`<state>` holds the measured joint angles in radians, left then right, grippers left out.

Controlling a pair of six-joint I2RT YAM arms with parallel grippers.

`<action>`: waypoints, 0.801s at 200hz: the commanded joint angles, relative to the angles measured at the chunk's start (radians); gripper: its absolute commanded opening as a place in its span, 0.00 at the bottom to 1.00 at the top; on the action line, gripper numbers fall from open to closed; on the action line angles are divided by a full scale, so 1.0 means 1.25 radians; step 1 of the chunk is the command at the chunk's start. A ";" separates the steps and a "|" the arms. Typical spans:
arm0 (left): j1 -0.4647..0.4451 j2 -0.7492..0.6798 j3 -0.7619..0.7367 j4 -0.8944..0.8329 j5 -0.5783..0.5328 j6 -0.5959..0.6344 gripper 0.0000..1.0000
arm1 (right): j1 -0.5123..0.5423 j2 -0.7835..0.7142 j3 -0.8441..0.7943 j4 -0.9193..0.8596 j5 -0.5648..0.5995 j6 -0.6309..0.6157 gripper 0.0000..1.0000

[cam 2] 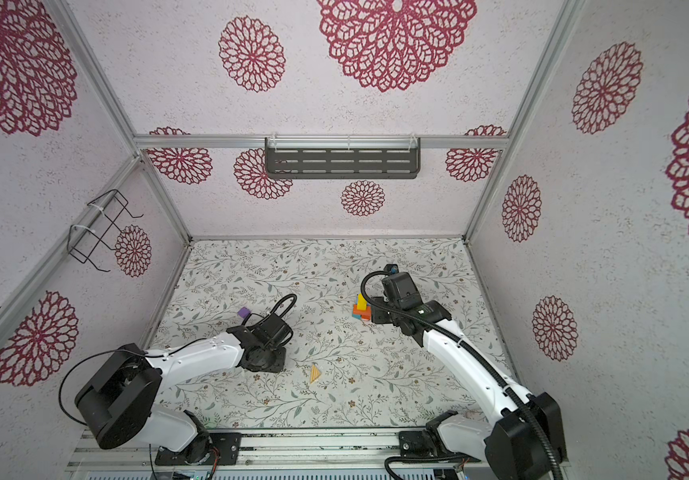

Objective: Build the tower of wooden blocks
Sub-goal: 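Lift the blue cube with the left gripper and carry it over the stack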

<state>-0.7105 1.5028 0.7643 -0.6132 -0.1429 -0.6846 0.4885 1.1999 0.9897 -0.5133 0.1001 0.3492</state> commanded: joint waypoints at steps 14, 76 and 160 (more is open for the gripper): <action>0.004 -0.035 0.066 -0.053 -0.005 0.002 0.34 | -0.008 -0.049 -0.020 0.004 0.001 0.011 0.60; 0.005 -0.004 0.268 -0.188 -0.018 0.055 0.34 | -0.064 -0.099 -0.085 0.038 -0.051 0.031 0.73; -0.005 0.169 0.635 -0.334 -0.011 0.132 0.34 | -0.178 -0.155 -0.185 0.099 -0.109 0.062 0.99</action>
<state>-0.7109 1.6588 1.4586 -0.9562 -0.1478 -0.5632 0.3096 1.0439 0.7773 -0.4355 -0.0029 0.3973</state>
